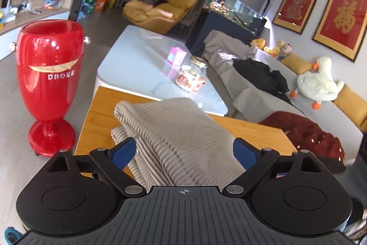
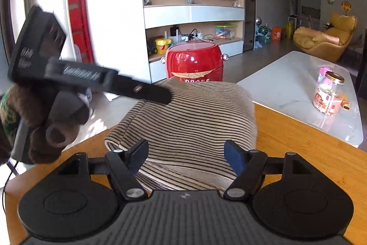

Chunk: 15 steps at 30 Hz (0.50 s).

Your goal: Fold clothes

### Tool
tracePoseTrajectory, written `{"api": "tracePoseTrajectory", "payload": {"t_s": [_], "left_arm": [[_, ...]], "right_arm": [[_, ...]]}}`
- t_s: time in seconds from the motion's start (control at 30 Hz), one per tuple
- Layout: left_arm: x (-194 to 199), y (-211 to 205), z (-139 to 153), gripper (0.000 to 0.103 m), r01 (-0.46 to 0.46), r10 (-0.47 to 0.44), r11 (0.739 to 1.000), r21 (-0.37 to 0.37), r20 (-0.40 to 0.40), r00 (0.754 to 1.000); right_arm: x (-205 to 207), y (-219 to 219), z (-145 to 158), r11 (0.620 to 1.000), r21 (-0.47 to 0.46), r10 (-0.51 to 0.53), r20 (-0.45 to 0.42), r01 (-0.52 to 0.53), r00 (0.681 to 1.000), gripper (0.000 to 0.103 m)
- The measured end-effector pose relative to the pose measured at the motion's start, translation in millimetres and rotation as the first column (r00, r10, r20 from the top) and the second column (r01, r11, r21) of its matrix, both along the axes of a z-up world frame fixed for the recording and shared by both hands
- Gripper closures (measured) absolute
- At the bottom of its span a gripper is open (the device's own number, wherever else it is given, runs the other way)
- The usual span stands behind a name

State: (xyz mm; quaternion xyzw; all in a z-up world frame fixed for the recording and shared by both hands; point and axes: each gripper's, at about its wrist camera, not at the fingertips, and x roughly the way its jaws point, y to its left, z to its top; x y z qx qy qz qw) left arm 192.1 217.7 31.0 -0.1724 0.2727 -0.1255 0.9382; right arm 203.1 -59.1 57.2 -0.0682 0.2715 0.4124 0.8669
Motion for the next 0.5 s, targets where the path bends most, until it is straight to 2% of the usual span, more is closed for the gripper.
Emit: {"api": "tracePoseTrajectory", "payload": {"t_s": [0.03,0.07,0.13,0.2,0.27,0.33,0.4,0.5], "left_arm": [[-7.6,-2.4,-0.7,0.008,0.012,-0.012,1.000,0.008,-0.004,1.000],[-11.5,-3.8,-4.8,0.009,0.017,-0.017,1.000,0.006,-0.024,1.000],[-16.4,-7.0,-14.8,0.015,0.028,-0.028,1.000,-0.003,-0.070,0.997],[-16.2,-10.2,-26.4,0.028,0.035,-0.037,0.999,-0.017,-0.114,0.993],[-16.1,-8.9,-35.4,0.030,0.029,-0.037,0.998,-0.062,-0.137,0.990],[-14.9,-5.1,-34.7,0.037,0.028,-0.042,0.994,-0.105,-0.134,0.990],[-15.1,-2.6,-28.4,0.044,0.029,-0.045,0.990,-0.136,-0.115,0.992],[-21.3,-4.7,-17.0,0.044,0.058,-0.070,0.987,-0.149,-0.076,0.995]], "right_arm": [[6.6,-7.1,-2.3,0.999,0.029,-0.020,-0.043,0.022,0.999,0.015],[13.2,-14.2,-4.5,0.997,0.058,-0.039,-0.087,0.044,0.995,0.014],[26.4,-28.4,-9.0,0.989,0.111,-0.073,-0.174,0.093,0.982,0.014],[39.6,-42.6,-13.5,0.976,0.160,-0.100,-0.263,0.146,0.960,0.014],[48.3,-49.0,-23.8,0.966,0.188,-0.106,-0.335,0.176,0.936,0.014],[52.6,-47.8,-39.4,0.963,0.199,-0.094,-0.390,0.183,0.916,0.016],[46.7,-45.0,-39.3,0.962,0.199,-0.101,-0.367,0.185,0.925,0.021],[39.6,-50.0,-20.9,0.953,0.251,-0.086,-0.306,0.168,0.948,0.027]]}}
